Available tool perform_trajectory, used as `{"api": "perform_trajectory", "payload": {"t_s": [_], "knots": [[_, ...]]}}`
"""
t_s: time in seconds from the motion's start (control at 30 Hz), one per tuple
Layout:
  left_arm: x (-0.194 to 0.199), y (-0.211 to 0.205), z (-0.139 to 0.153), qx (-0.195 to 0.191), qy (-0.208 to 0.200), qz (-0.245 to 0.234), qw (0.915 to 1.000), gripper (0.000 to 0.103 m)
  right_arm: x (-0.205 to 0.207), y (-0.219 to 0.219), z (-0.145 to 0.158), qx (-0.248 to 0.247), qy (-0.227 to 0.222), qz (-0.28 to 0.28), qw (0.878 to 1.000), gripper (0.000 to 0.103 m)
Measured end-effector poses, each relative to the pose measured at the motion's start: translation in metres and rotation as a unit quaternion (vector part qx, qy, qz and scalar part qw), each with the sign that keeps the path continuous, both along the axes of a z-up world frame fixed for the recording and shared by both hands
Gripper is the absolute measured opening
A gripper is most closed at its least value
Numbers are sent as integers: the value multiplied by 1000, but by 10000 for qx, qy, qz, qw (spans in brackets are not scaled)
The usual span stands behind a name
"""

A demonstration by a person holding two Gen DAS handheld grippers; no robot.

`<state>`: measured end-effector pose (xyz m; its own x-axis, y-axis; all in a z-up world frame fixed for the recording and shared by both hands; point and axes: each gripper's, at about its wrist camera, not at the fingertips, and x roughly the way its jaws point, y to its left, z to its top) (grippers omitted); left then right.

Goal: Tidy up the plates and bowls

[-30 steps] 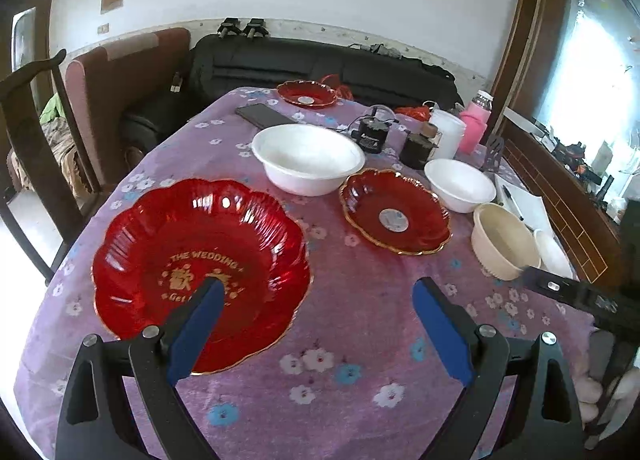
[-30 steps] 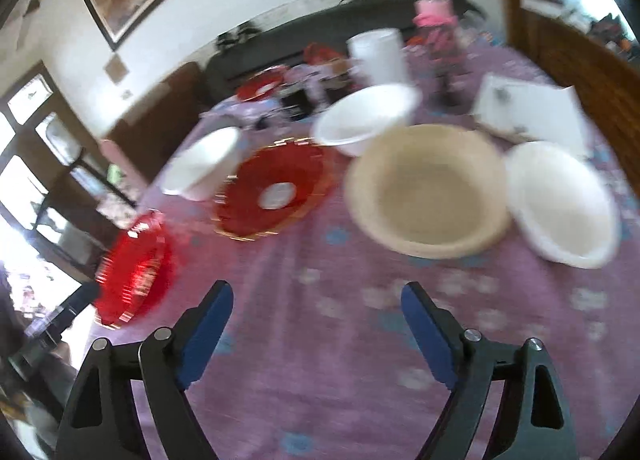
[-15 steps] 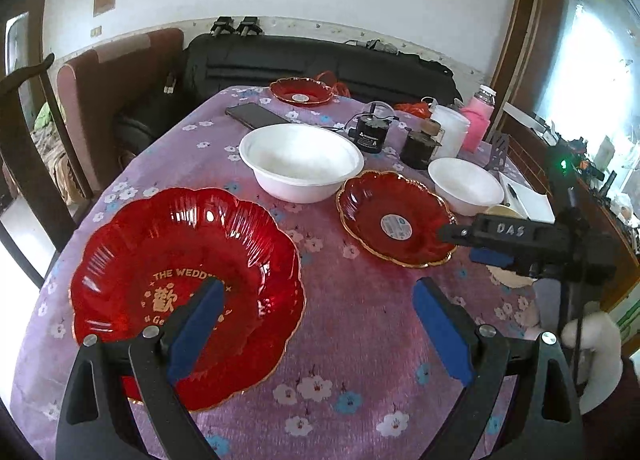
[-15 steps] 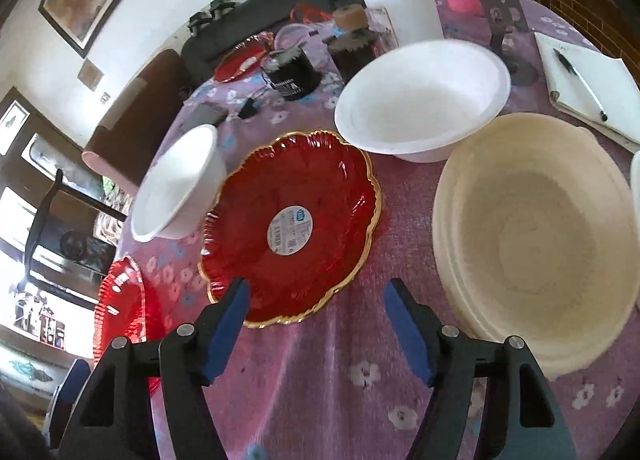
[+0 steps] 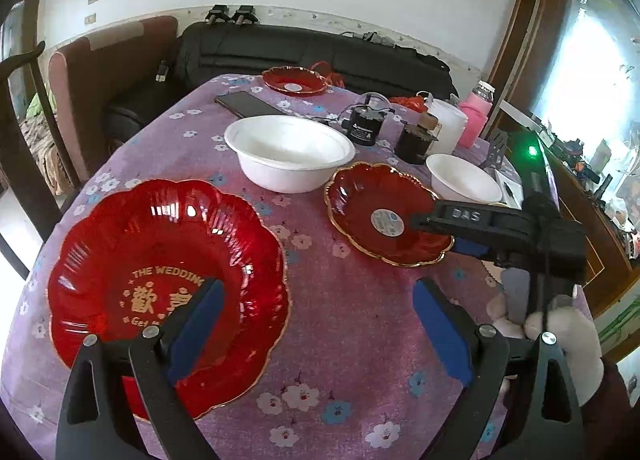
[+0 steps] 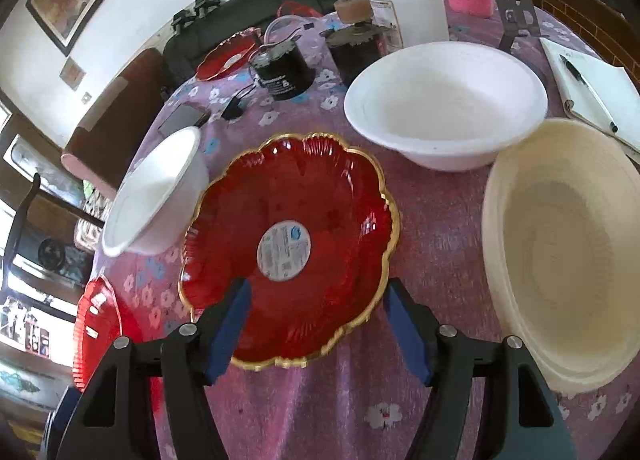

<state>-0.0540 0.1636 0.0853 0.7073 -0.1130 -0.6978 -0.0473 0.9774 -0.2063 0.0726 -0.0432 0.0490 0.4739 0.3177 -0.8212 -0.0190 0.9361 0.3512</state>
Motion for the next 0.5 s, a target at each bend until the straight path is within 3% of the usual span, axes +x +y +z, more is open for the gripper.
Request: {"api": "perform_trajectory", "payload": {"t_s": [0.03, 0.07, 0.13, 0.2, 0.33, 0.5], "knots": [[2, -1, 0, -27, 32, -4, 10000, 95, 2, 0, -1, -74, -5, -60, 10000, 59], [3, -1, 0, -68, 50, -16, 10000, 95, 3, -1, -2, -113, 24, -102, 9999, 39], [3, -1, 1, -74, 33, -11, 10000, 95, 2, -8, -9, 146, 195, -118, 9996, 12], [2, -2, 1, -20, 27, 10, 10000, 95, -4, -15, -12, 359, 243, -152, 9989, 12], [3, -3, 1, -33, 89, 37, 9999, 95, -31, -21, -5, 178, 110, -62, 9998, 12], [4, -8, 0, 23, 133, -46, 9999, 95, -75, -40, -6, 441, 390, 267, 9979, 13]]}}
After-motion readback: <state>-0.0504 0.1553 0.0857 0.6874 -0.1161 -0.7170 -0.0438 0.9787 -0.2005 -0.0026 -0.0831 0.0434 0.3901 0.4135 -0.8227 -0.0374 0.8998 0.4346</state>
